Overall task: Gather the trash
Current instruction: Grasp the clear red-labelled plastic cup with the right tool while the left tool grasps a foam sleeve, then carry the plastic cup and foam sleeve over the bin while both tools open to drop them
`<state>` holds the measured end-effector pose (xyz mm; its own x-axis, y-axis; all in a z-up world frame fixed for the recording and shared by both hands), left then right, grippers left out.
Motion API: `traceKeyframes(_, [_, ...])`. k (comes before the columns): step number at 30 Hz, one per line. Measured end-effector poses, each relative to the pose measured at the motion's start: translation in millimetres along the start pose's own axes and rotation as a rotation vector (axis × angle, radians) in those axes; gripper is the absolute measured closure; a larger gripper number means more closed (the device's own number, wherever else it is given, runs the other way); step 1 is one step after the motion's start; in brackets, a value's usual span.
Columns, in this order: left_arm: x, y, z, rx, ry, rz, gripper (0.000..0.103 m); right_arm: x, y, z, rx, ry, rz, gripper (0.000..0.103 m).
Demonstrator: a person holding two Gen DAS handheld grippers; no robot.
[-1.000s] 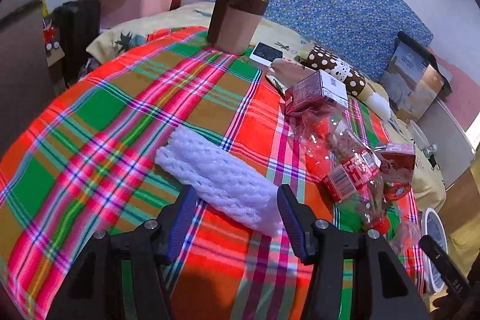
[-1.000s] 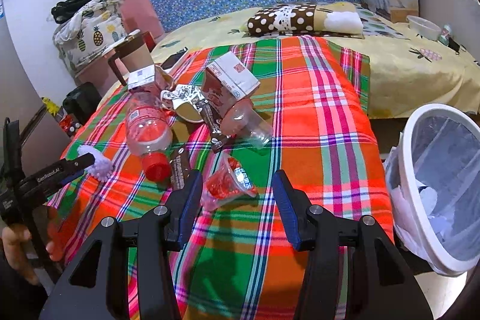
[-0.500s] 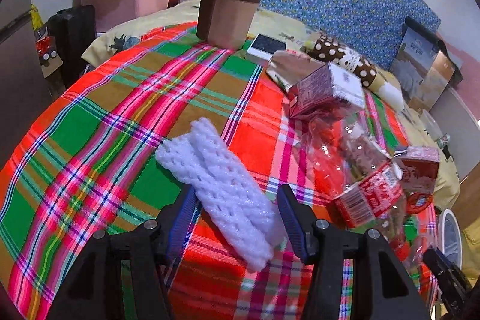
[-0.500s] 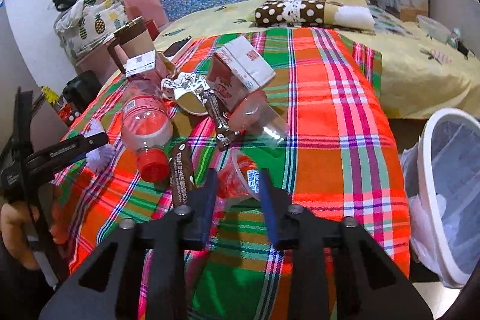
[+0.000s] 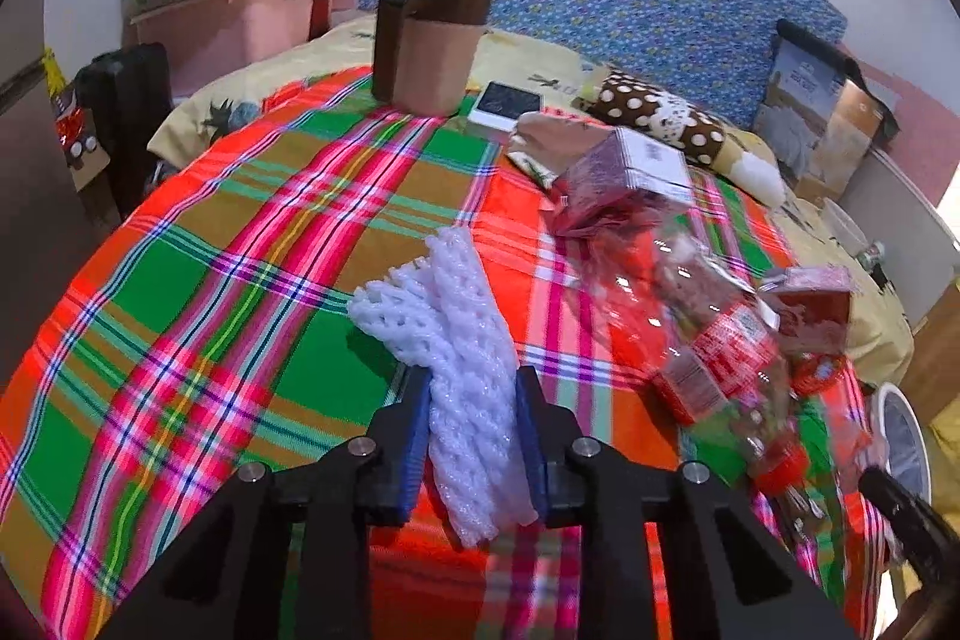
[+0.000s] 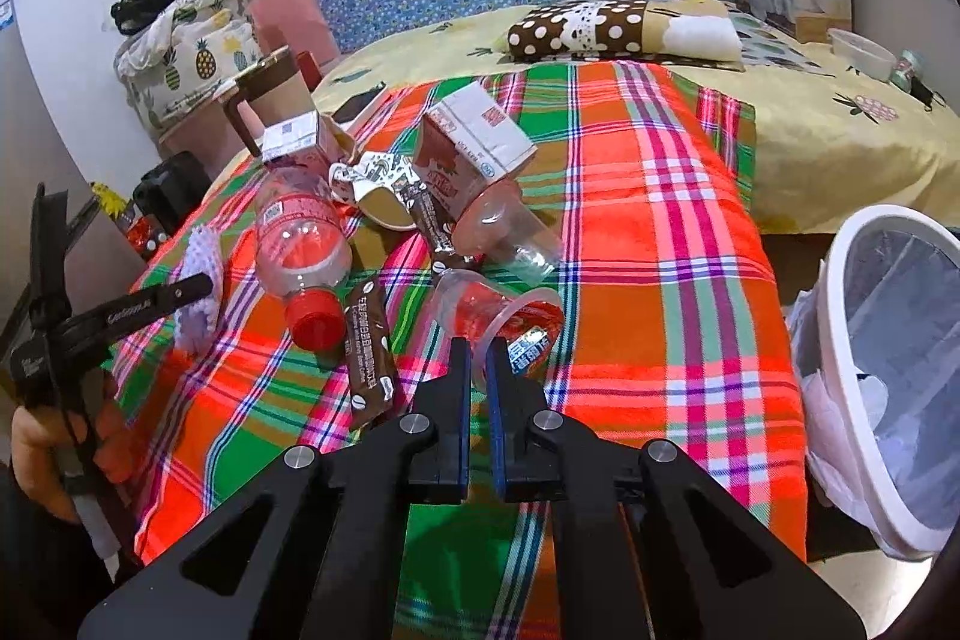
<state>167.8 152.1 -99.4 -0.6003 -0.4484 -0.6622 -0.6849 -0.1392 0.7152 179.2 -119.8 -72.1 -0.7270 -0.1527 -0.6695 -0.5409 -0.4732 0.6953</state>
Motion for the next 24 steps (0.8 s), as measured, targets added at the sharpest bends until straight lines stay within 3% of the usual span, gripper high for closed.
traceKeyframes(15, [35.4, 61.6, -64.5, 0.164, -0.155, -0.035, 0.077, 1.2, 33.2, -11.9, 0.009, -0.028, -0.073, 0.096])
traceKeyframes(24, [51.4, 76.3, -120.5, 0.264, -0.241, -0.024, 0.077, 3.6, 49.6, -31.1, 0.034, -0.058, -0.108, 0.096])
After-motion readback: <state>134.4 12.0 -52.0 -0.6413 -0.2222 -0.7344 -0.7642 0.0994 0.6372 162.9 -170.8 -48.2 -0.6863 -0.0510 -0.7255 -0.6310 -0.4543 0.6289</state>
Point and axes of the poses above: each gripper's, at about its wrist camera, not at the fingertips, and y roughly against the way its jaws point, z to its left, x to its underside, the point moved 10 cm from there along -y, roughly the way its jaws point, and after that the axes turned 1 degree about y, right-handed, at the moved point
